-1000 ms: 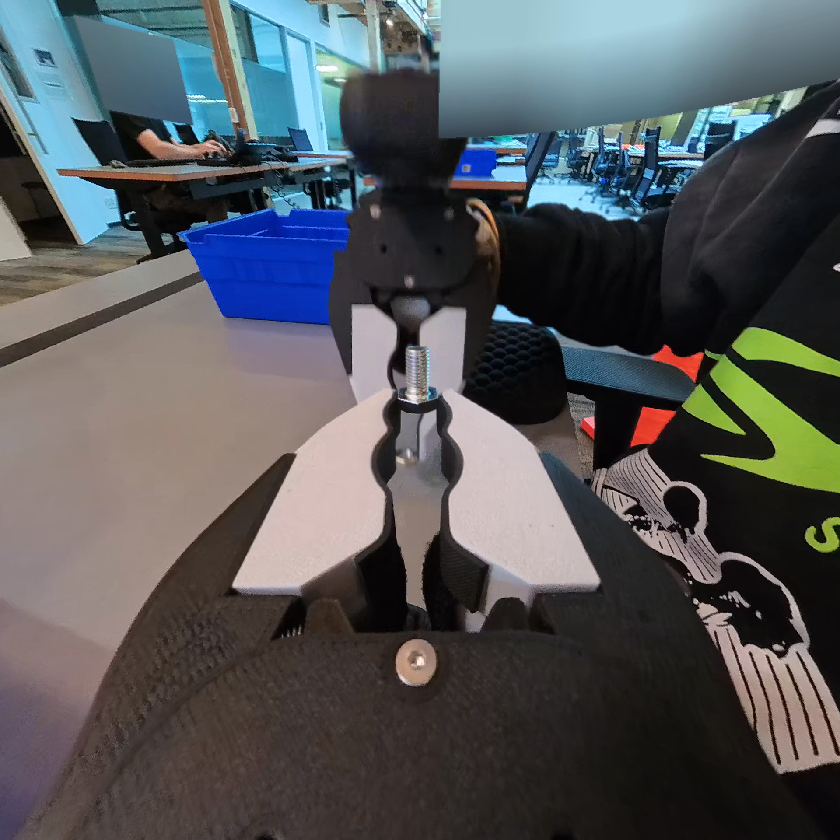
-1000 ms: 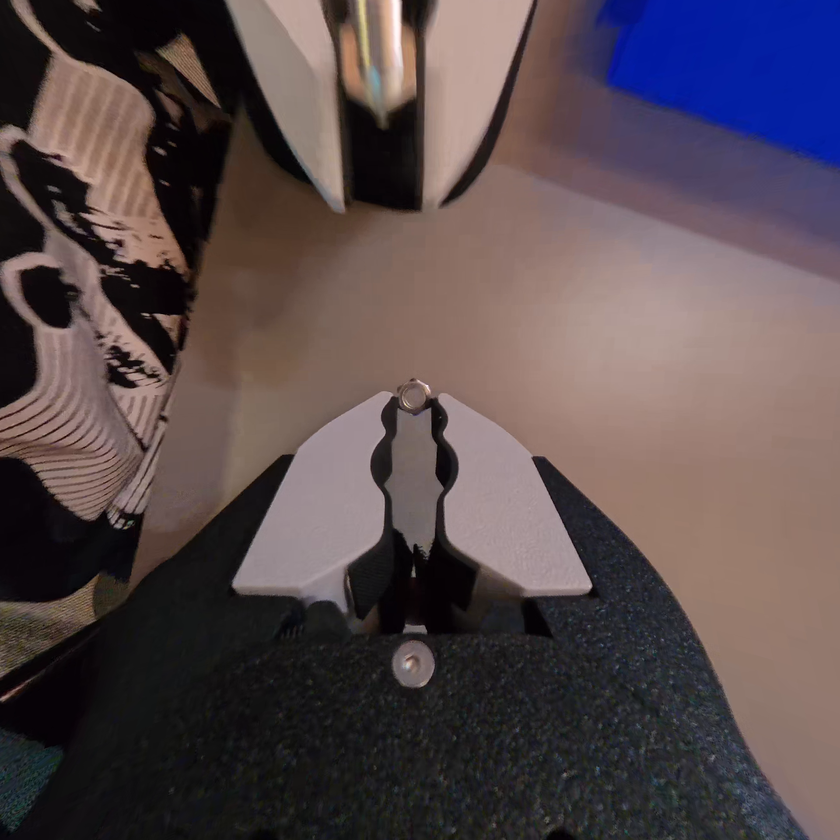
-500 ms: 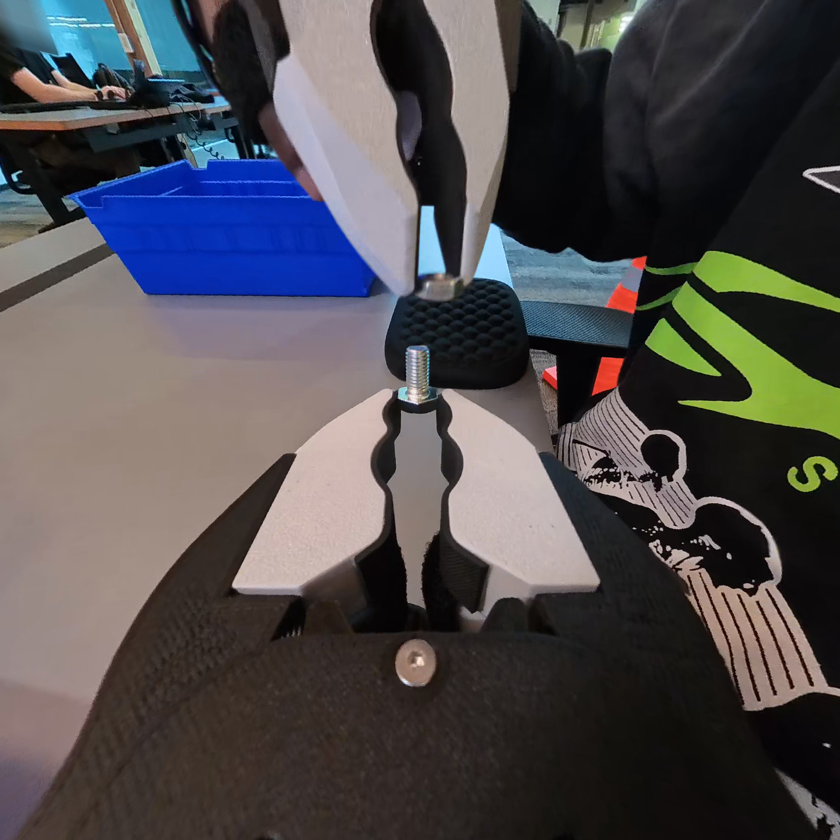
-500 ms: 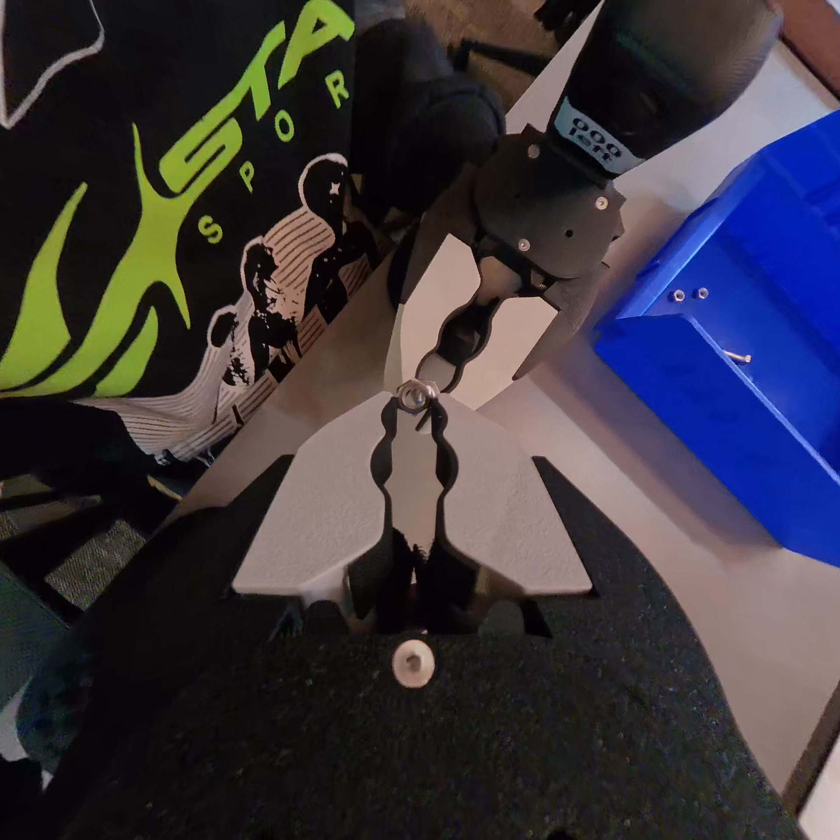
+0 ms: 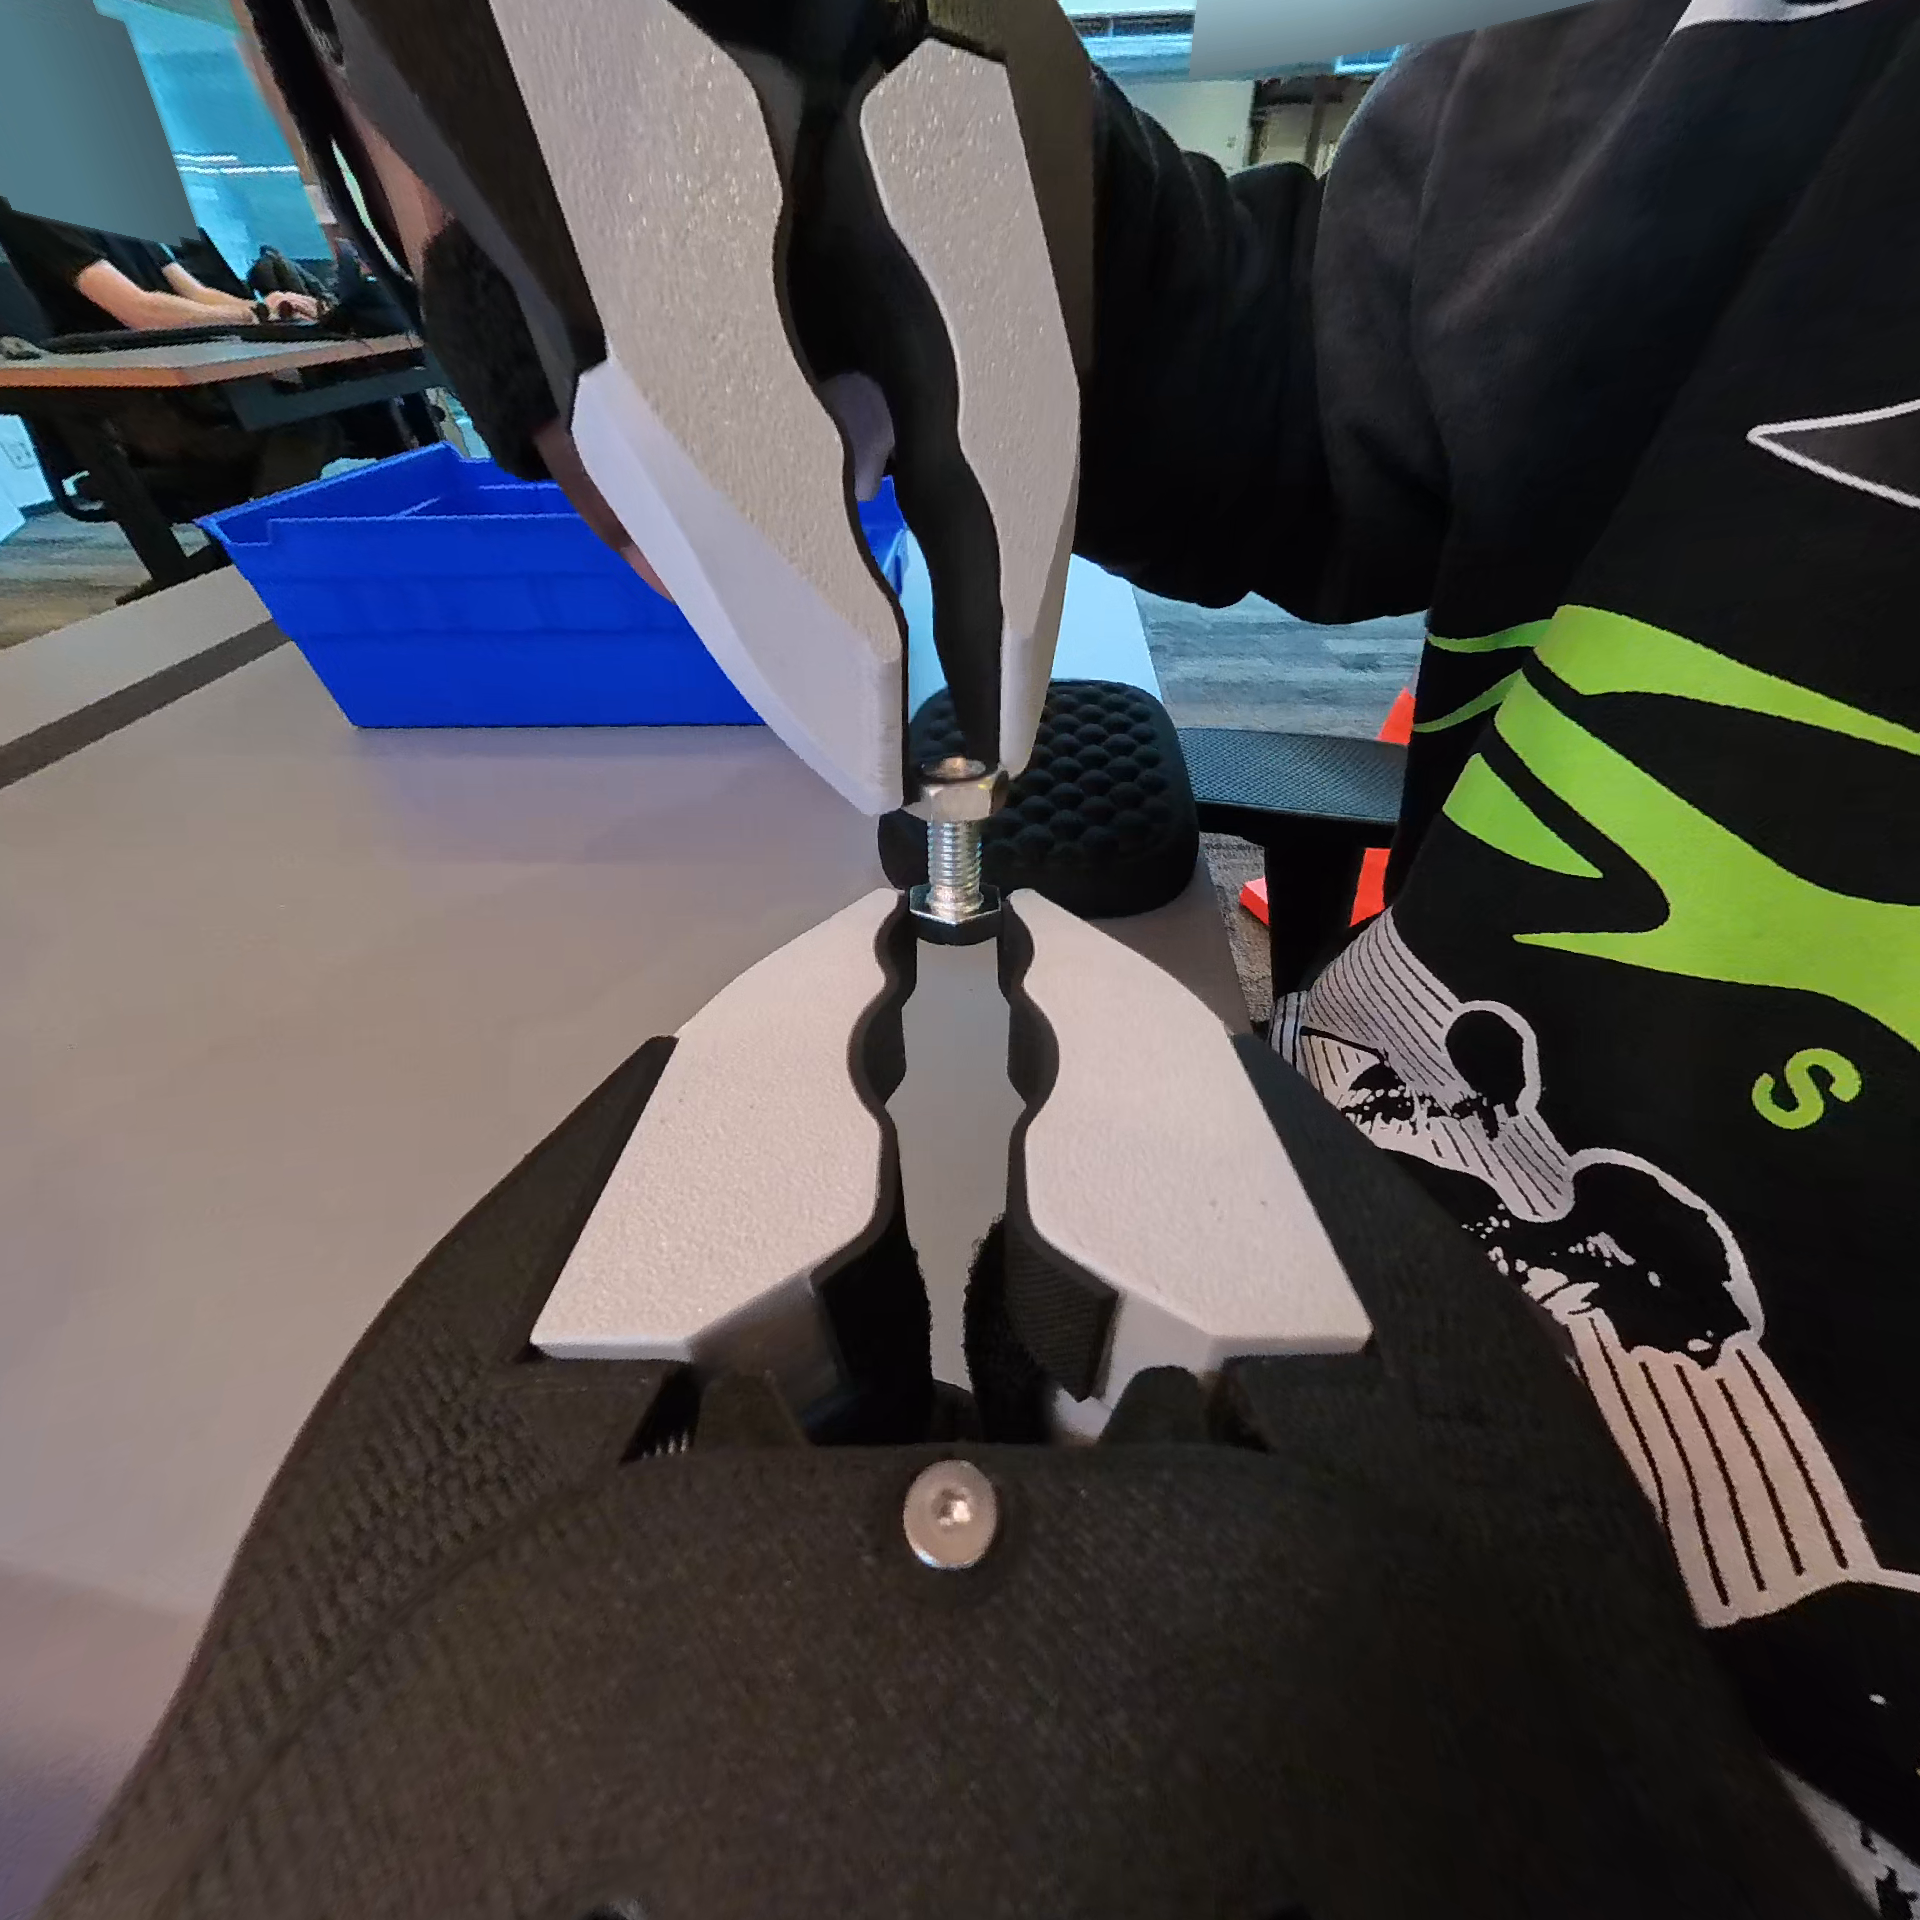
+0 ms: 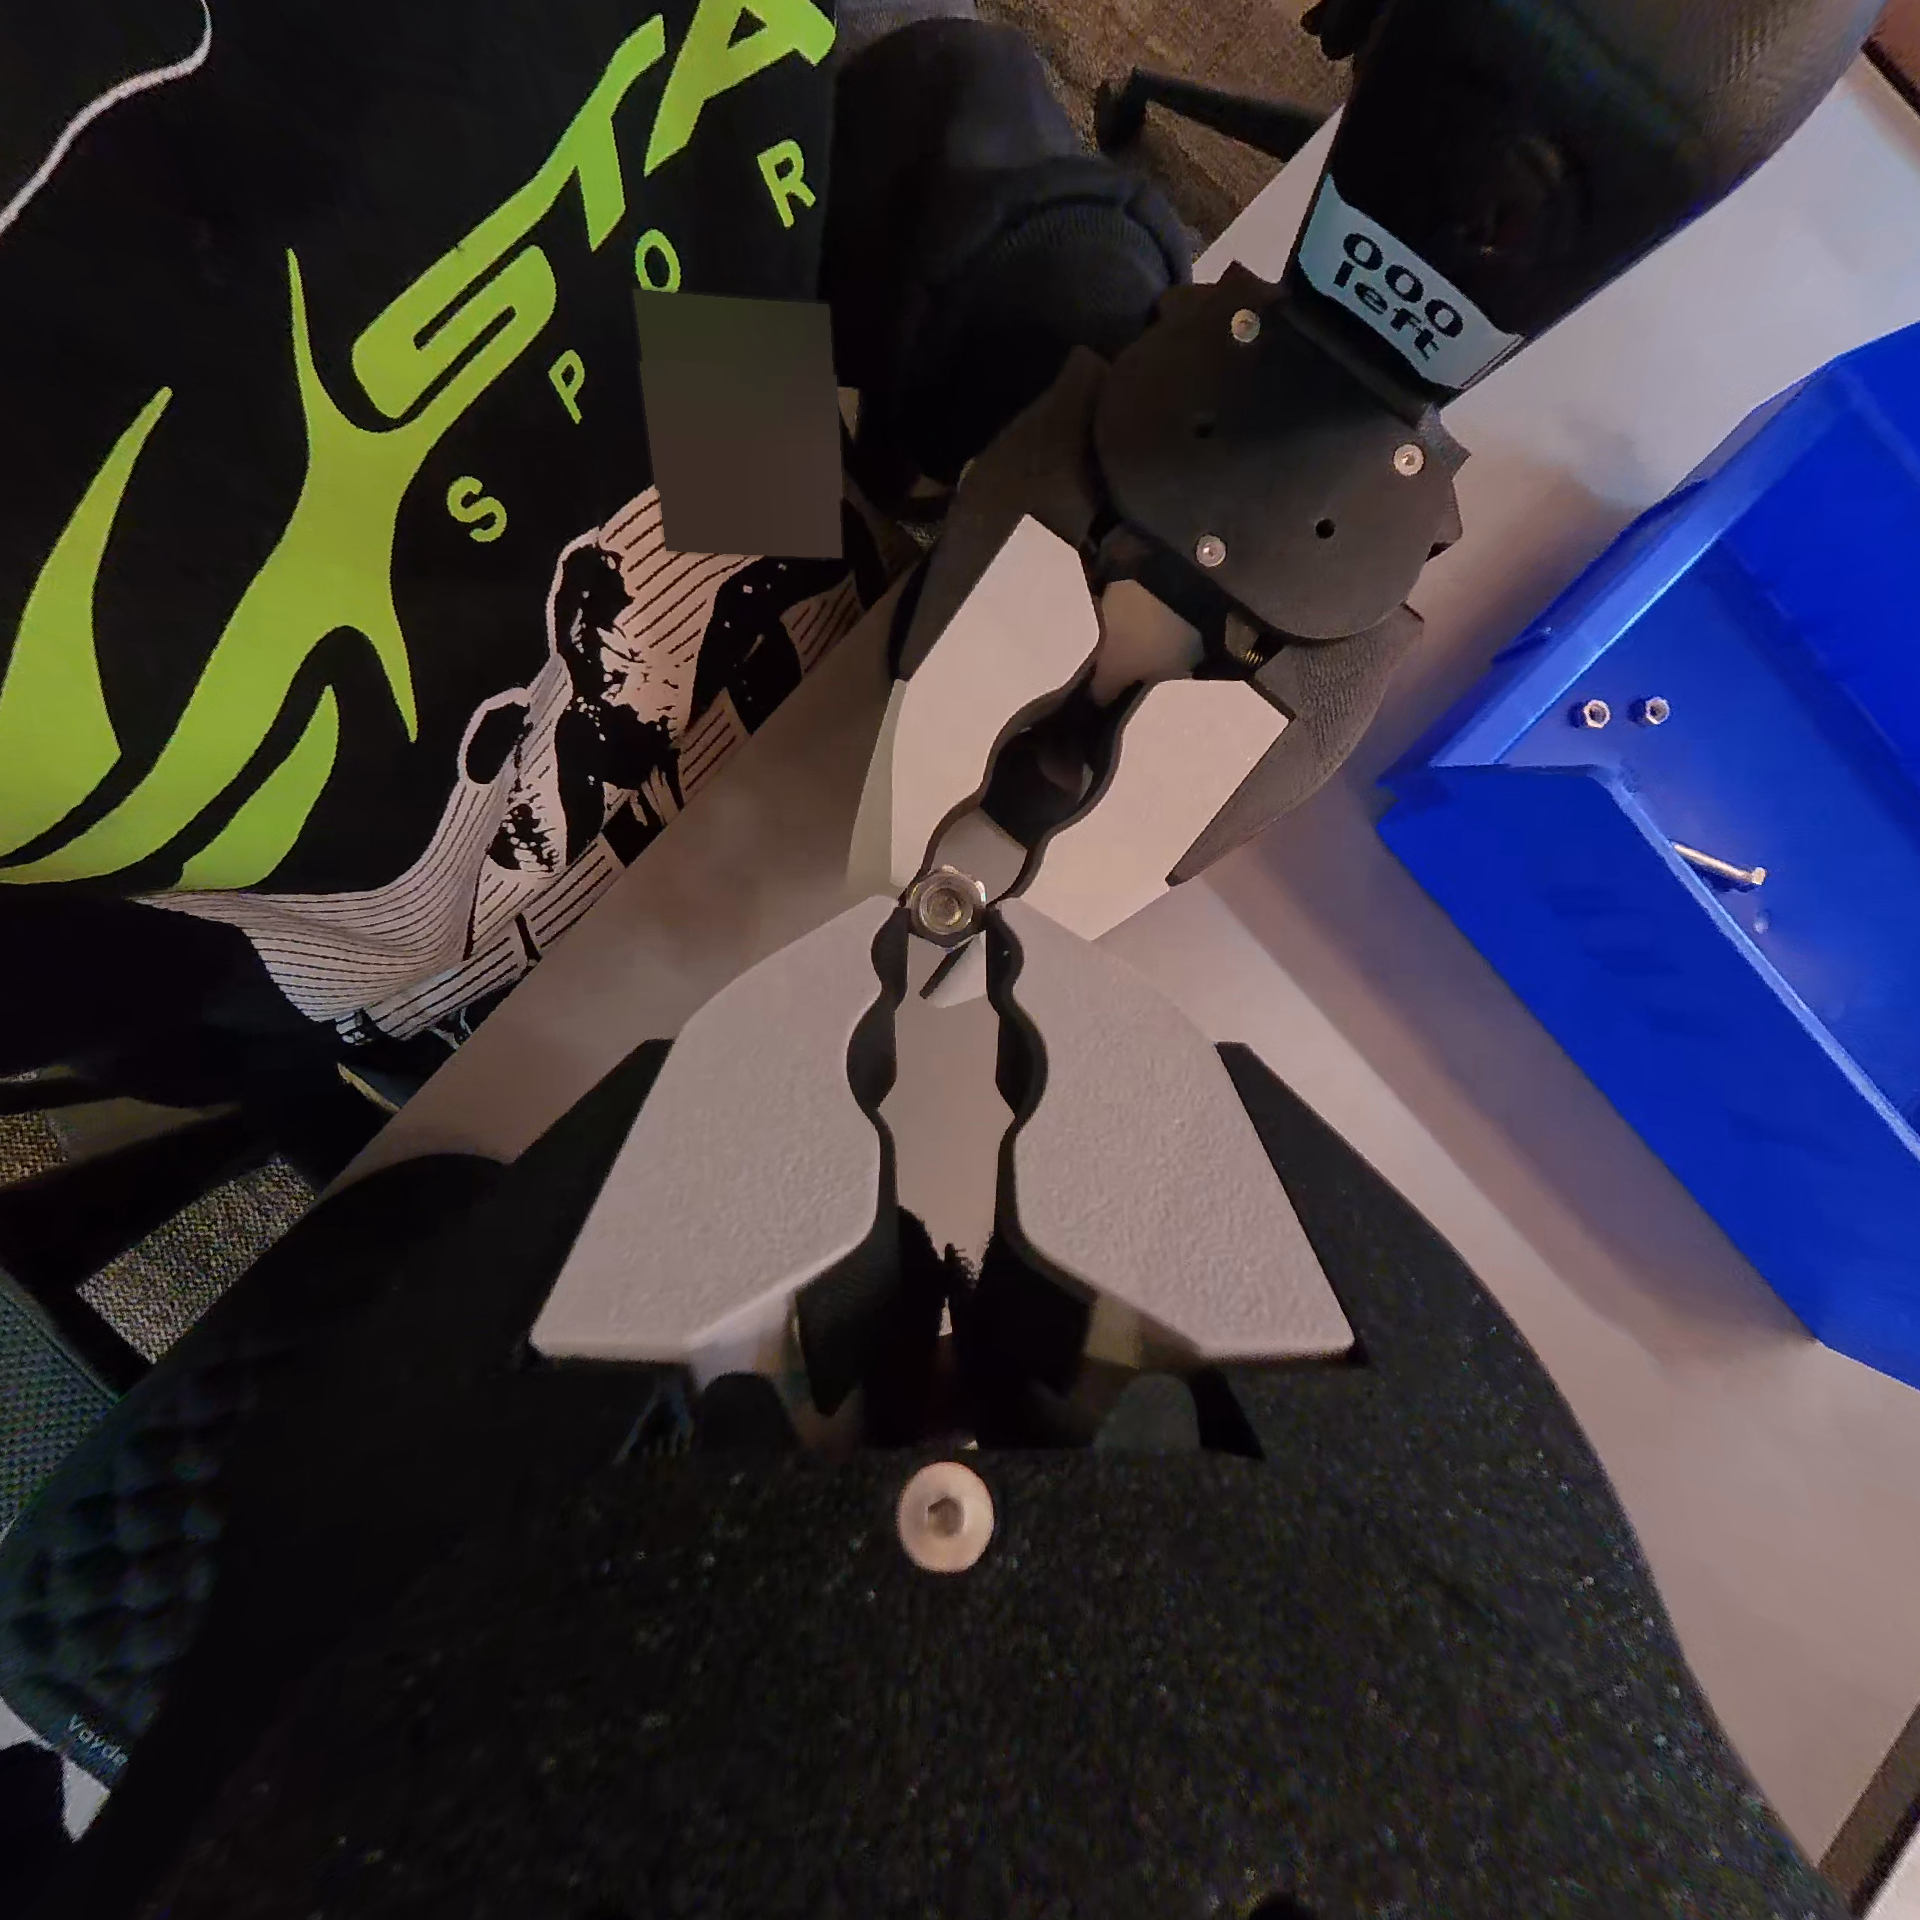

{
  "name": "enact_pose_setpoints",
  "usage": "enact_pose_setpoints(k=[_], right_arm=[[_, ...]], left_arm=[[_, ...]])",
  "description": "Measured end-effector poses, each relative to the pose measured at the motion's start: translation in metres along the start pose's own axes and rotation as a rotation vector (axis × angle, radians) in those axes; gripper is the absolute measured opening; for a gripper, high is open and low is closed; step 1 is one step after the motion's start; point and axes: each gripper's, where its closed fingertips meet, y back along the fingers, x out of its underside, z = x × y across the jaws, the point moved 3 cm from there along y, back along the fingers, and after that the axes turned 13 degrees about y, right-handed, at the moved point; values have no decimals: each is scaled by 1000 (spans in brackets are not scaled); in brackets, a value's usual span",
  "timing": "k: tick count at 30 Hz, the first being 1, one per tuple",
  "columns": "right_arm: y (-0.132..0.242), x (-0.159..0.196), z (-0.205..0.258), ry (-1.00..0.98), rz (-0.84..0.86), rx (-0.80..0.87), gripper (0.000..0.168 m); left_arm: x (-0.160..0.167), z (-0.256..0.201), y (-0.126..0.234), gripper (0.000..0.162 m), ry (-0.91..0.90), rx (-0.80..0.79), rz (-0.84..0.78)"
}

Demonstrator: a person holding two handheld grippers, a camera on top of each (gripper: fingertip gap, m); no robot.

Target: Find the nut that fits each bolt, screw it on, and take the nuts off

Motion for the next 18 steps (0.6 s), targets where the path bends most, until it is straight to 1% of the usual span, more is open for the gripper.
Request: enact_pose_setpoints(k=[3, 8, 12, 14, 18], right_arm=[[1, 0, -2, -9, -6, 9, 14], [3, 6, -6, -64, 66, 26, 14], [7, 8, -13, -120, 61, 53, 14], [9, 9, -16, -159, 72, 59, 15], [12, 15, -23, -279, 134, 86, 14]], left_arm=[[-2, 1, 1, 15, 3, -11, -14], [-3, 9, 0, 15, 32, -91, -15], [-7, 14, 3, 15, 63, -127, -54], [-9, 17, 3, 15, 61, -171, -68], [-12, 27, 4, 15, 51, -322, -88]])
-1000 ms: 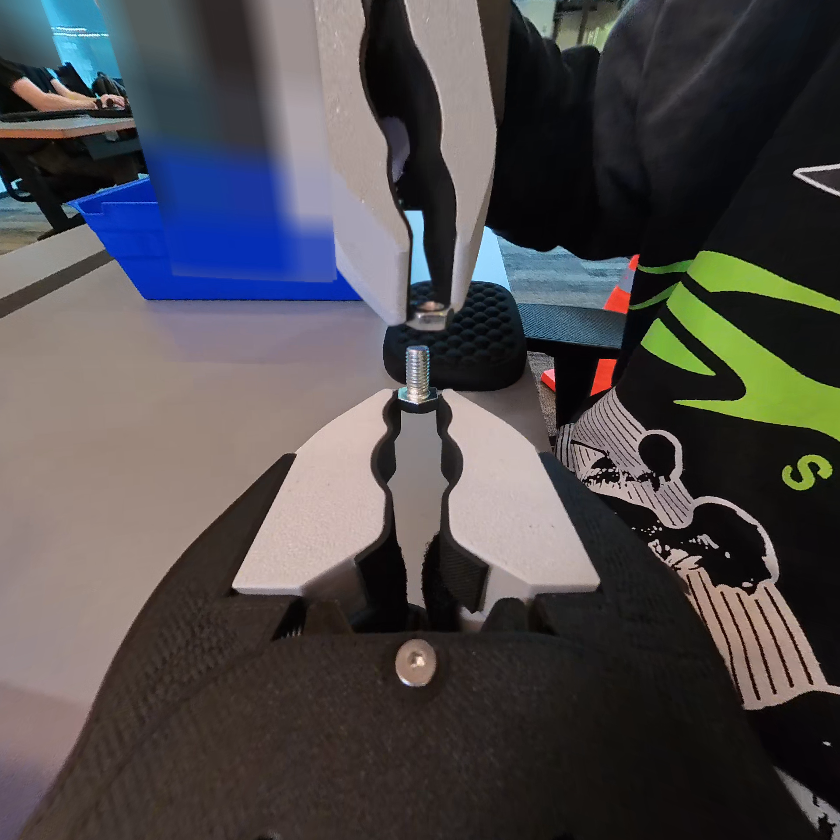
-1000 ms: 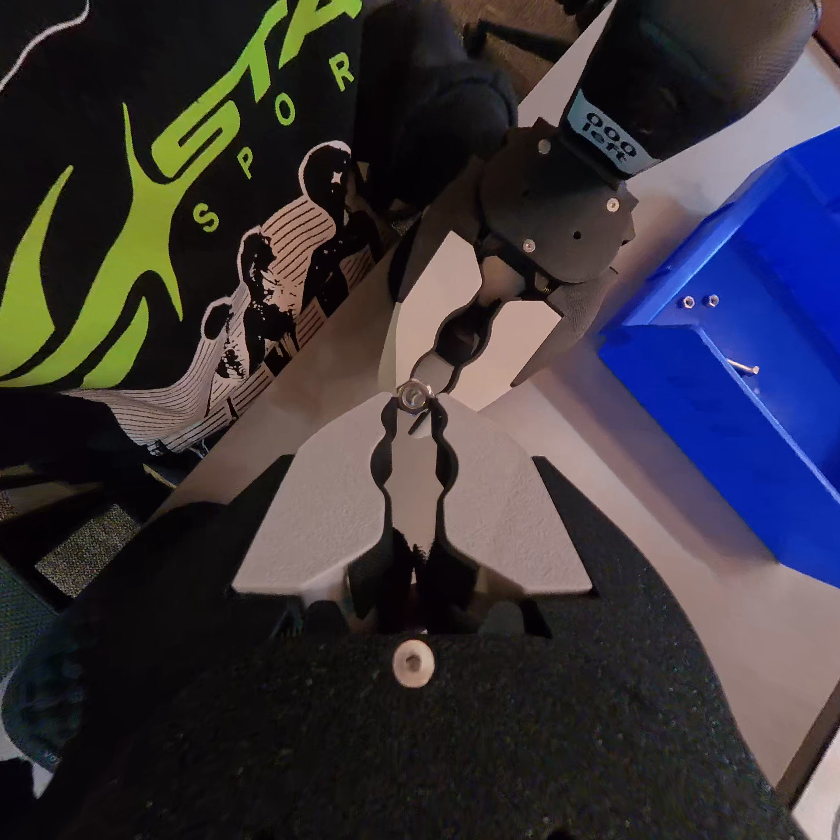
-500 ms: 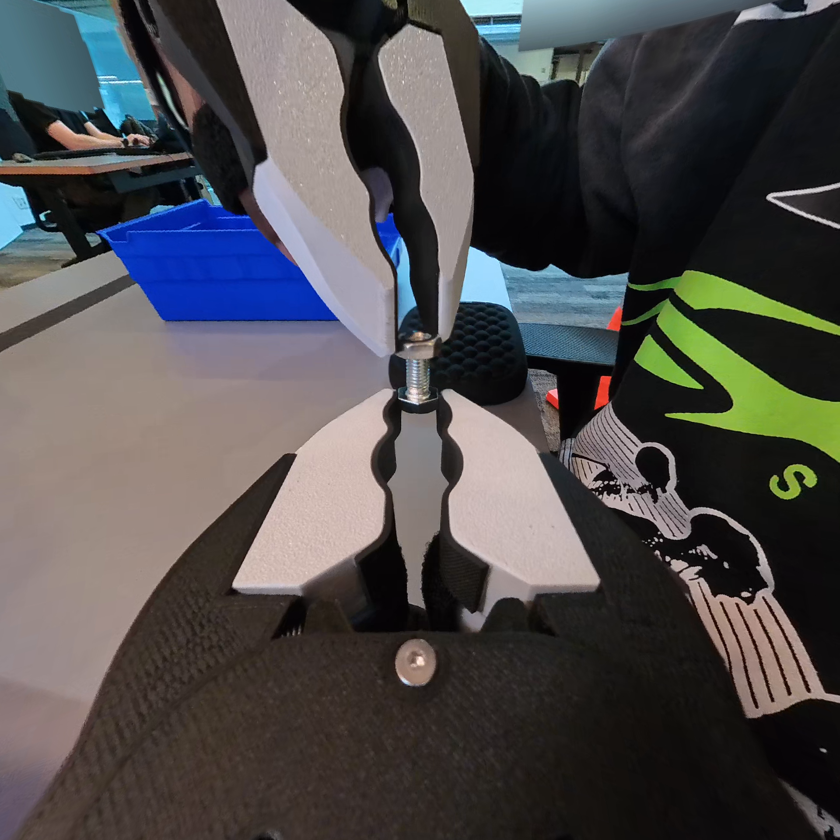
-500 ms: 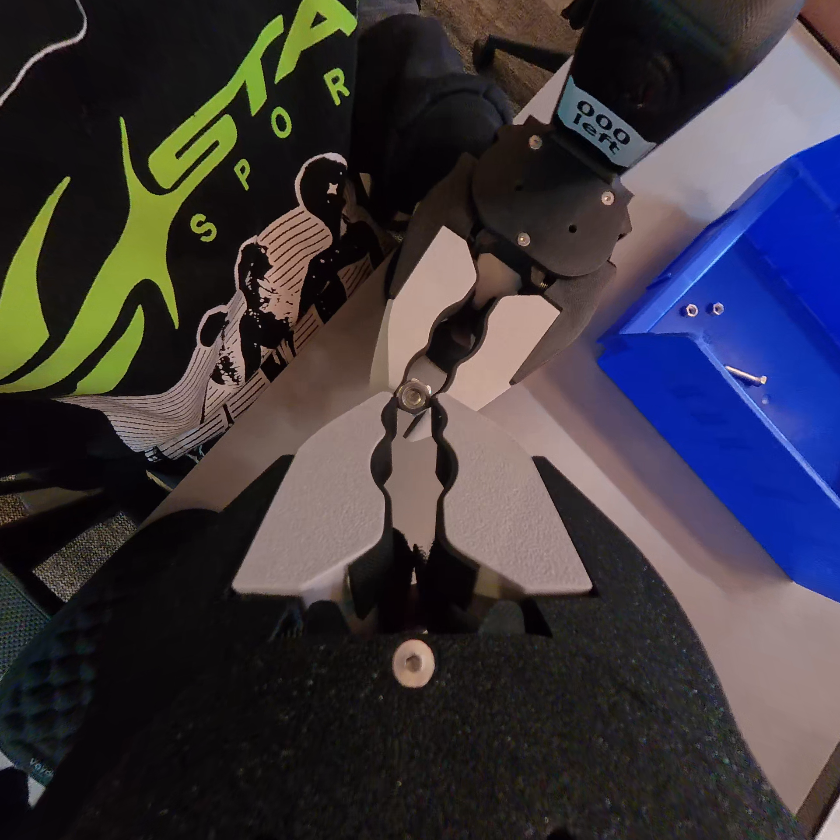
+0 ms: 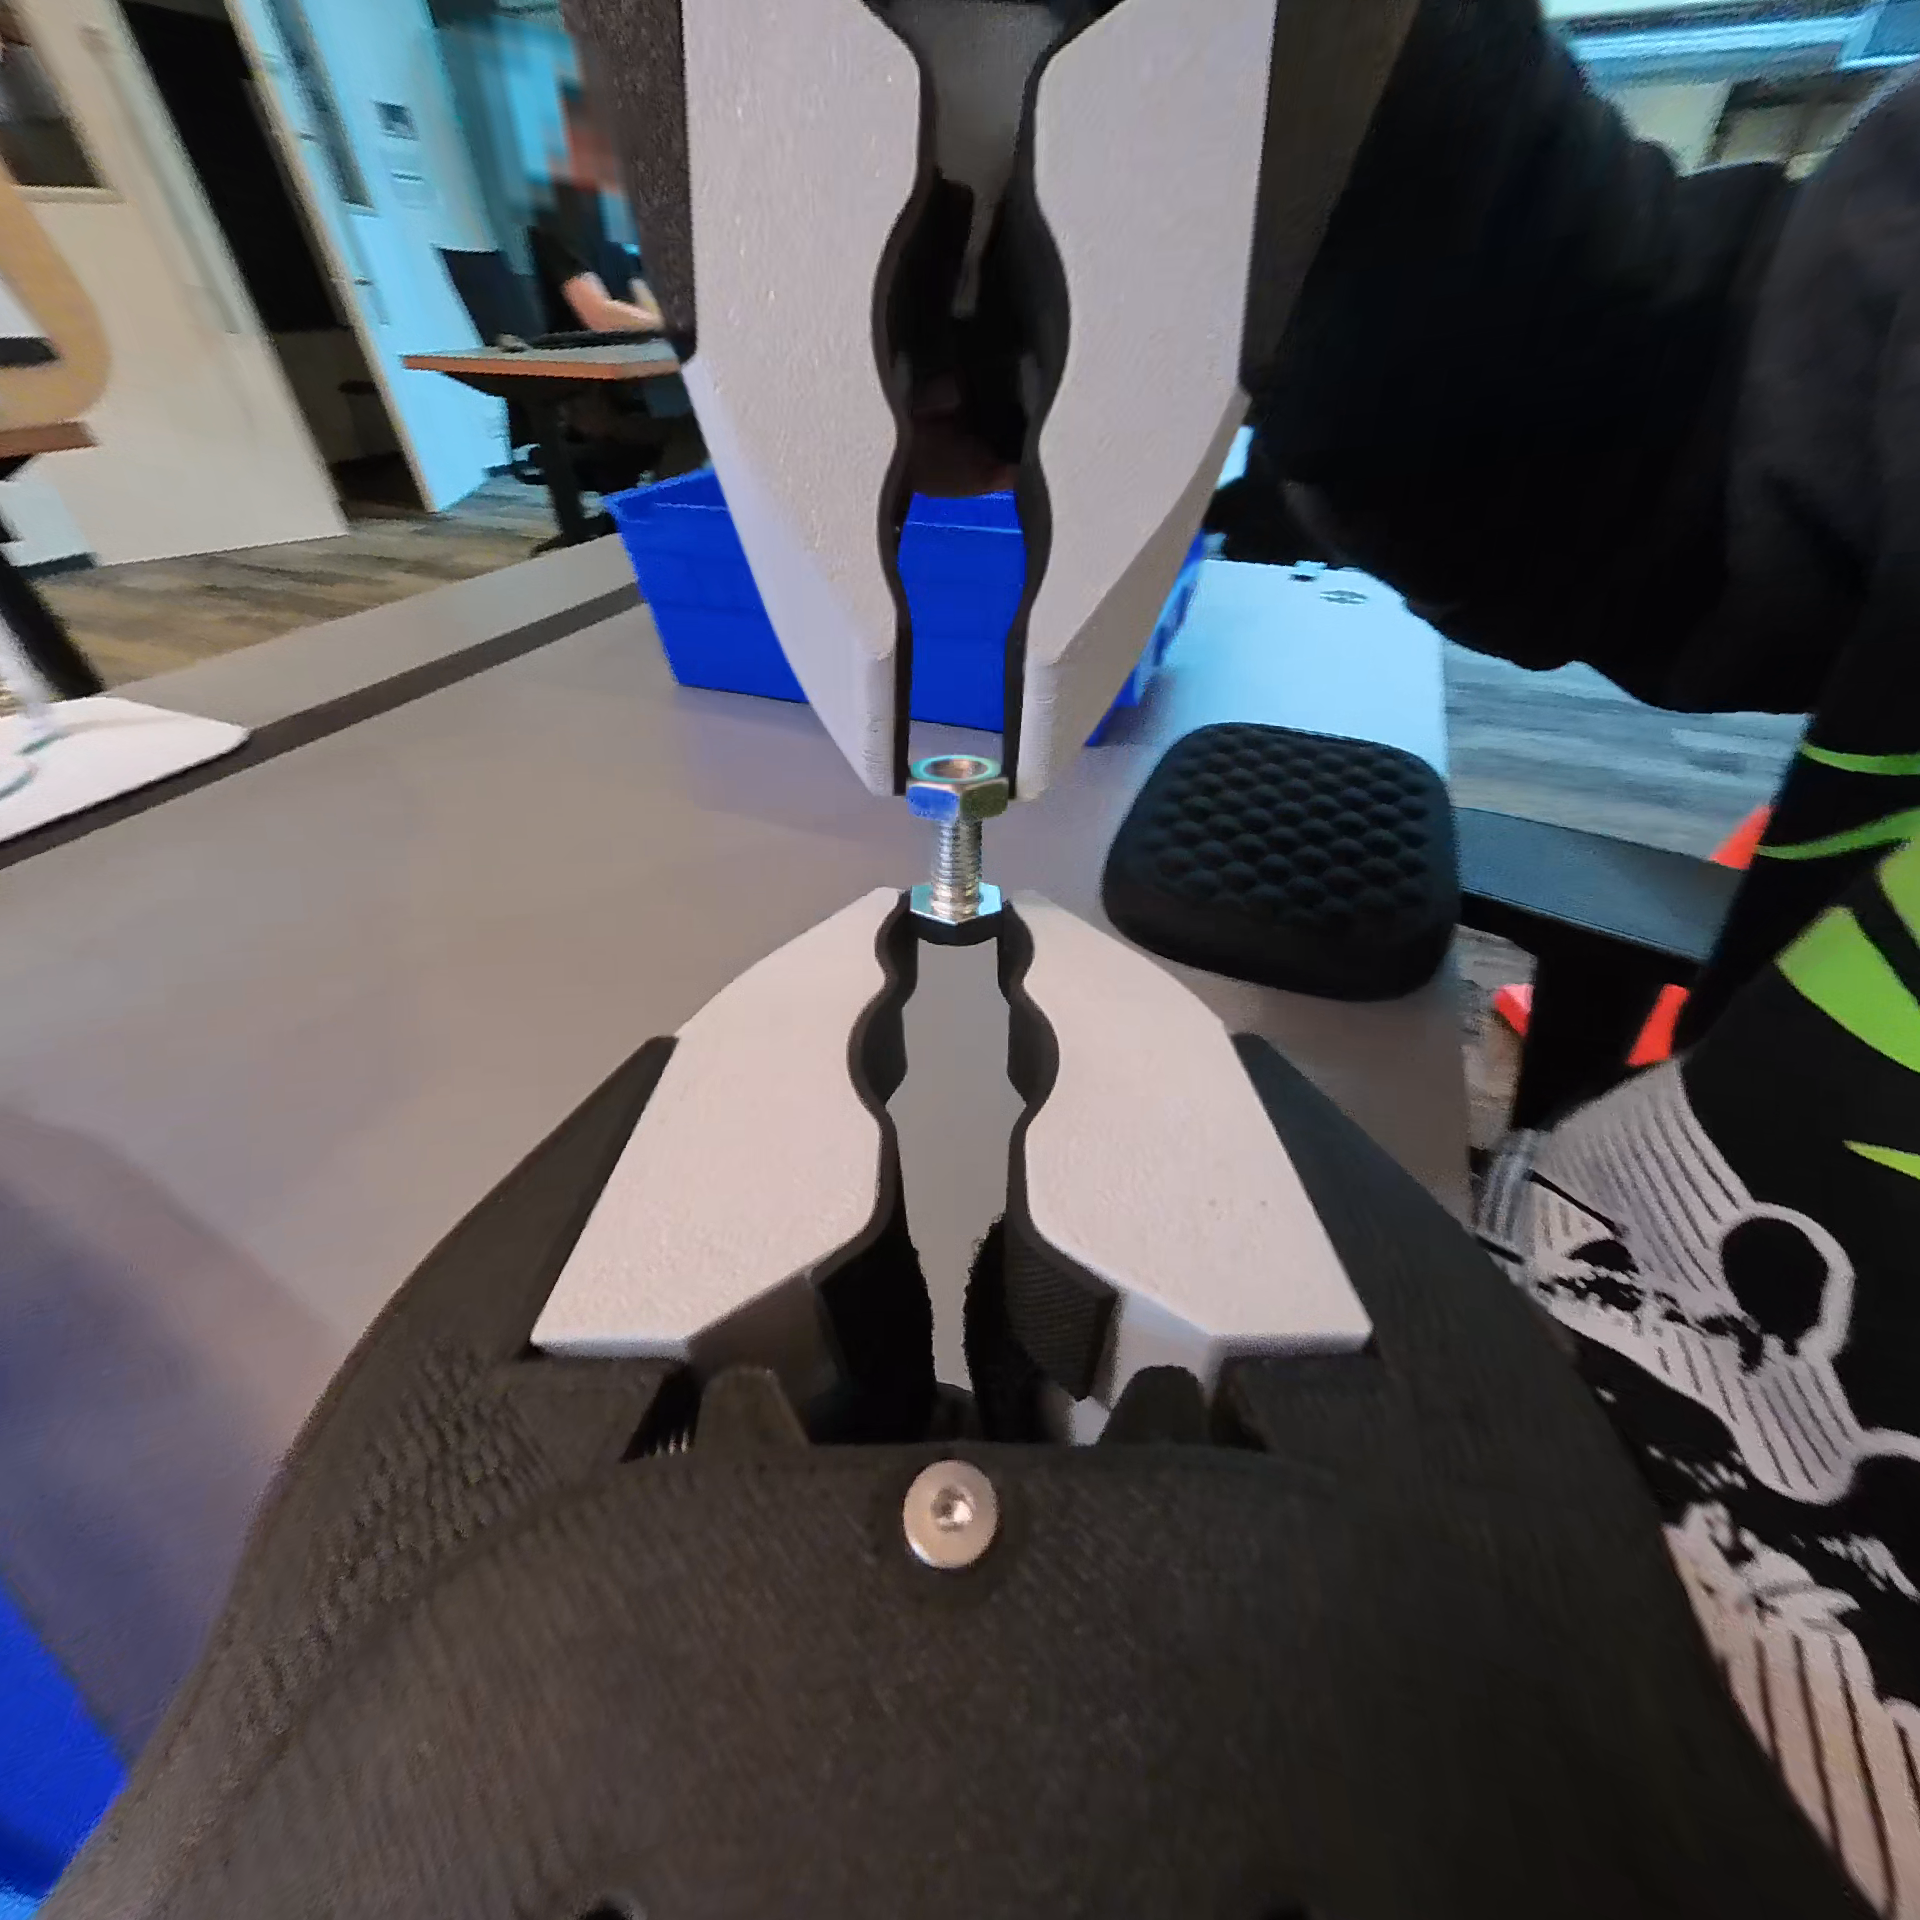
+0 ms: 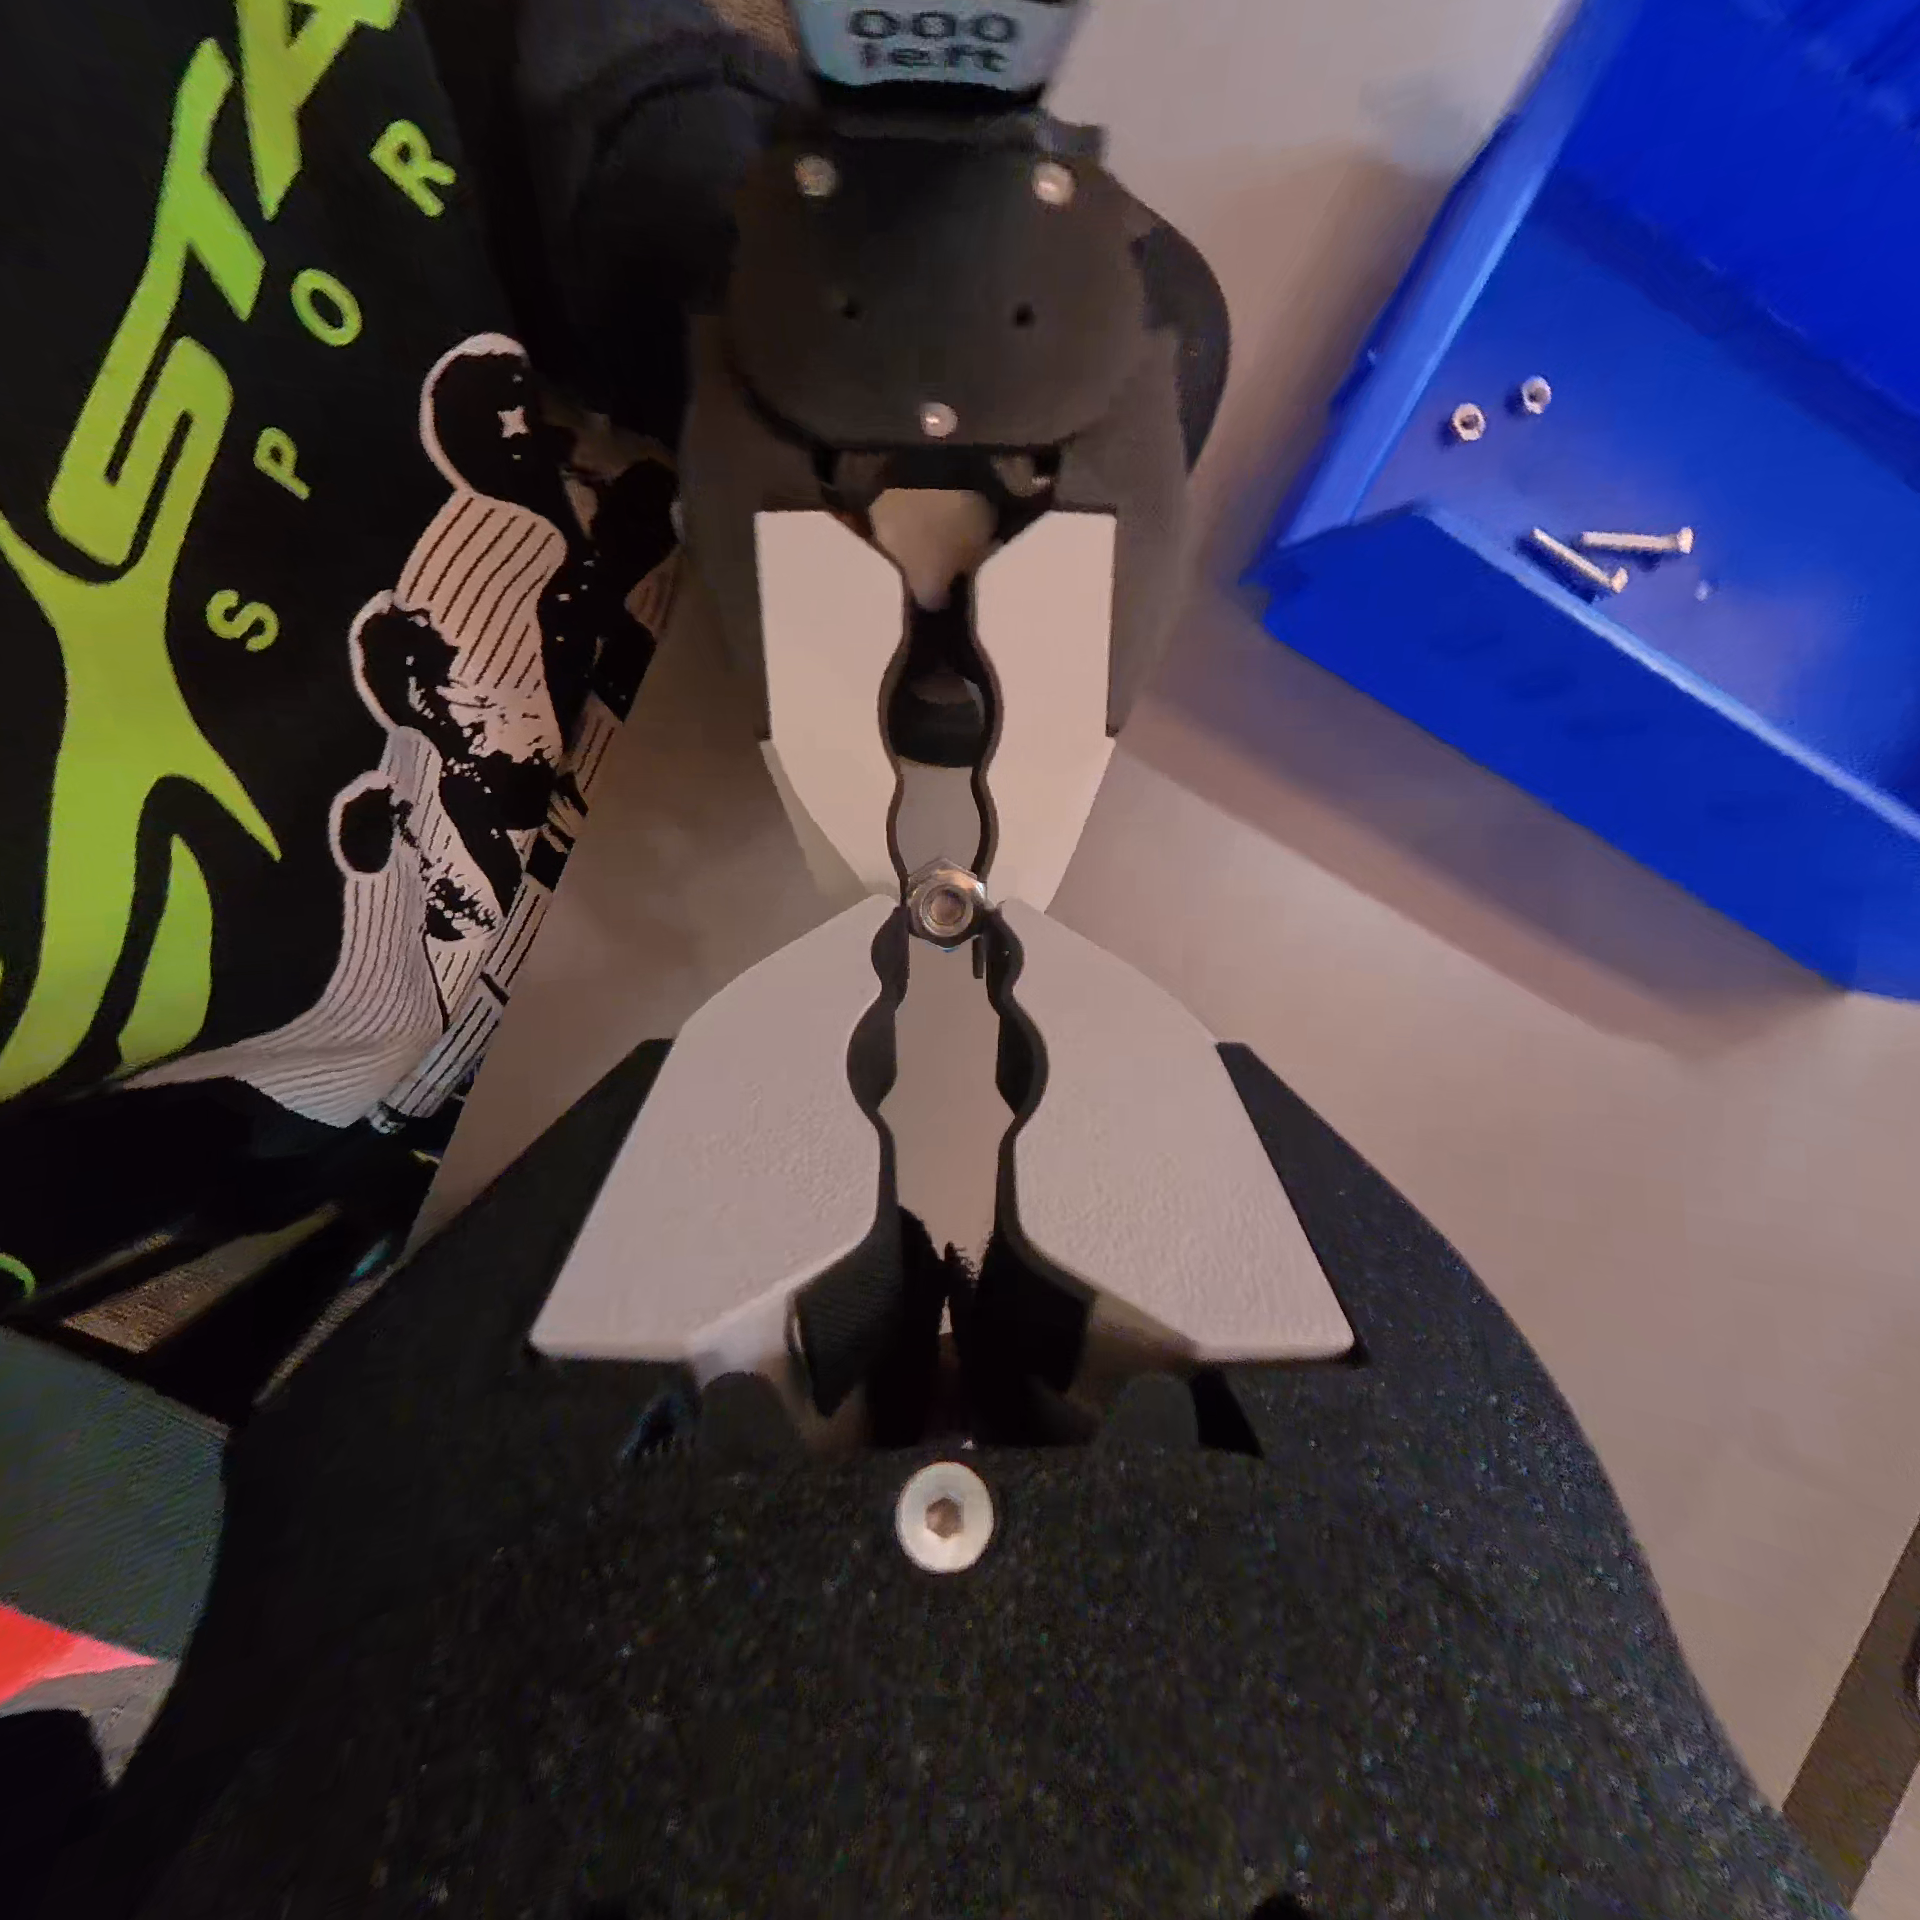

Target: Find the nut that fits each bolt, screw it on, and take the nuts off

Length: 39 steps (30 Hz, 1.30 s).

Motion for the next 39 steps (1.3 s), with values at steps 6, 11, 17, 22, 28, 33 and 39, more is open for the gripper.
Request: enact_pose_setpoints(k=[6, 11, 17, 22, 28, 33, 39], right_arm=[[2, -1, -5, -85, 61, 37, 14], [3, -3, -7, -75, 59, 47, 16], [2, -6, -7, -75, 7, 58, 7], [0, -4, -11, -99, -72, 76, 7], [5, 7, -24, -184, -257, 315, 10], [27, 36, -15, -328, -461, 545, 15], [56, 92, 24, -519, -376, 722, 23]], left_arm=[[-3, 5, 0, 15, 12, -62, -36], [-5, 6, 2, 15, 33, -46, -57], [-6, 6, 4, 15, 47, -30, -68], [-6, 10, 5, 15, 70, -39, -75], [-9, 20, 8, 15, 135, -78, -111], [-10, 18, 9, 15, 128, -68, -122], [-9, 15, 8, 15, 107, -55, -113]])
